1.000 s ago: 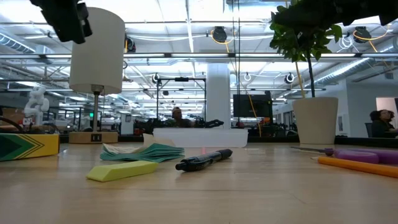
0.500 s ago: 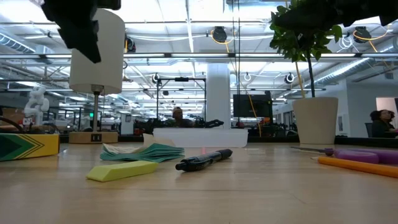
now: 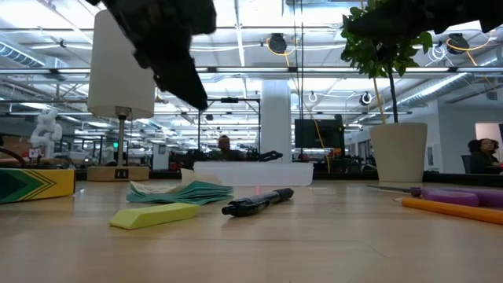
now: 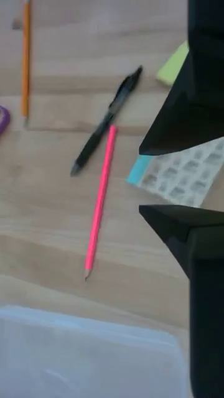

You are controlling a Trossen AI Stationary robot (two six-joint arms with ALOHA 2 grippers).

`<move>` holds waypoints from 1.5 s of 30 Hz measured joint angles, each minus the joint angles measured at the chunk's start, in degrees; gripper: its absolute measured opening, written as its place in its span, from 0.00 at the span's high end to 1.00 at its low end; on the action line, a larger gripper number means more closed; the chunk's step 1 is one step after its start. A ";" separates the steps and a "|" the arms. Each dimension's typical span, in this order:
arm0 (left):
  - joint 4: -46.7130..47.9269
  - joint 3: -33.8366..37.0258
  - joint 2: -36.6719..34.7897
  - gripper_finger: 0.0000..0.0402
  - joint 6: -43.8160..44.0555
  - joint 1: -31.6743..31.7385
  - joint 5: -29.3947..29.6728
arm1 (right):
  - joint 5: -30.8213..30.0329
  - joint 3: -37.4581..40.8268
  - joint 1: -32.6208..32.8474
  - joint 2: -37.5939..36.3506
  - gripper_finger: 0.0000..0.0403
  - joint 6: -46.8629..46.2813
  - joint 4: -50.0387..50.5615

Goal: Pack school essentials
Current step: Put the pink pencil into the purple supply box

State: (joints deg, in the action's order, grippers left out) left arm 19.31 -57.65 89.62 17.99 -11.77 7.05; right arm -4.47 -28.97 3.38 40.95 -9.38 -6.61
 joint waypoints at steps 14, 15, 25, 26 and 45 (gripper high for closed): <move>-8.11 -5.24 16.63 0.64 9.73 0.05 10.66 | -0.02 0.07 0.00 0.00 1.00 0.20 1.11; -7.68 -6.11 17.53 0.64 10.75 -0.18 11.18 | -0.01 0.07 0.00 0.00 1.00 0.44 1.14; -2.14 -17.07 25.45 0.64 19.90 -1.85 15.55 | 0.00 0.07 0.00 0.02 1.00 1.28 1.55; -1.07 -17.54 26.04 0.64 20.34 -1.85 15.79 | 0.00 0.09 0.00 0.01 1.00 1.28 1.59; 3.57 -17.99 27.98 0.64 32.76 -1.64 18.95 | 0.07 0.11 0.00 -0.02 1.00 1.07 2.62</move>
State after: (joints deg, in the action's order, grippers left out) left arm 22.89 -75.64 117.60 50.75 -13.41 26.00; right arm -4.40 -28.86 3.38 40.93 -8.31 -3.99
